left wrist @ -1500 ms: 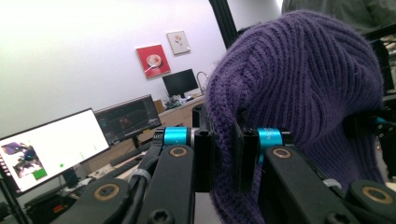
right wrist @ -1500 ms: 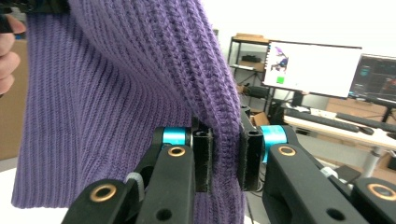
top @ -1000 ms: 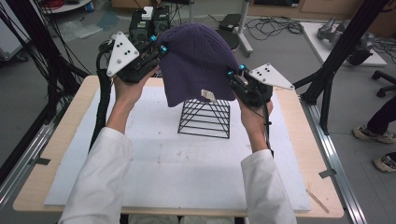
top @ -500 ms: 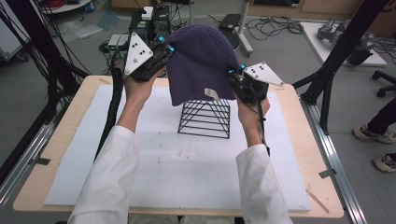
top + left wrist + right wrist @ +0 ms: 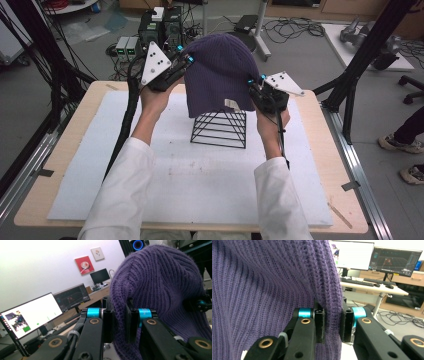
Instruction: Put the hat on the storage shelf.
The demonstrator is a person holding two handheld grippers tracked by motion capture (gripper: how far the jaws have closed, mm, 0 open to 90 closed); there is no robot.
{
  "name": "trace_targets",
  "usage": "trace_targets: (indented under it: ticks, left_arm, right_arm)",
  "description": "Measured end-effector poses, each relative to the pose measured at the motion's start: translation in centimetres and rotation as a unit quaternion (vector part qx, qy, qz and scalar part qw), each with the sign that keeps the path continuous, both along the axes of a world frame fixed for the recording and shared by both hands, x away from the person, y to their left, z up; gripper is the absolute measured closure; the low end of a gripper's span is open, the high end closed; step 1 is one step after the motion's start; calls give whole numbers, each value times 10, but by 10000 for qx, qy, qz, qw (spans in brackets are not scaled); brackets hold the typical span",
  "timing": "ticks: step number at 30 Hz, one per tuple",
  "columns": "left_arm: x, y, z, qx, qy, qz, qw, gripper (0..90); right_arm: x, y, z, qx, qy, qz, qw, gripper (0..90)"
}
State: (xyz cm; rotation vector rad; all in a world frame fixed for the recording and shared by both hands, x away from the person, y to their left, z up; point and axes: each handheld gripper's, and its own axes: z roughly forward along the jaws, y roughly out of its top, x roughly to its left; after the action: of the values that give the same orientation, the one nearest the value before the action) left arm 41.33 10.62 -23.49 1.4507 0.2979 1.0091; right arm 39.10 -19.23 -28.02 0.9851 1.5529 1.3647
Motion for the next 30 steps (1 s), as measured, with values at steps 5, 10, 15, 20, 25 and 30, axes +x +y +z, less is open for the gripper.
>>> trace_targets:
  ticks: [5,10,15,20,25,30]
  left_arm:
    - [0,-2,-6,28,36,-86,10000,809]
    - [1,1,-13,-6,110,-201,9997,807]
    - [2,4,-20,53,209,-334,9992,806]
    - [4,6,-24,157,340,-507,9980,807]
    - [5,7,-31,198,437,-583,9971,807]
    - [6,8,-40,201,553,-659,9961,807]
  right_arm:
    - [-3,-4,-8,59,40,32,10000,792]
    - [-11,-5,-13,84,86,85,9999,791]
    - [-16,-8,-18,98,177,180,9996,790]
    - [-19,-11,-26,188,312,333,9988,789]
    - [-21,-11,-33,111,418,404,9983,788]
    - [-24,-14,-39,61,523,509,9973,789]
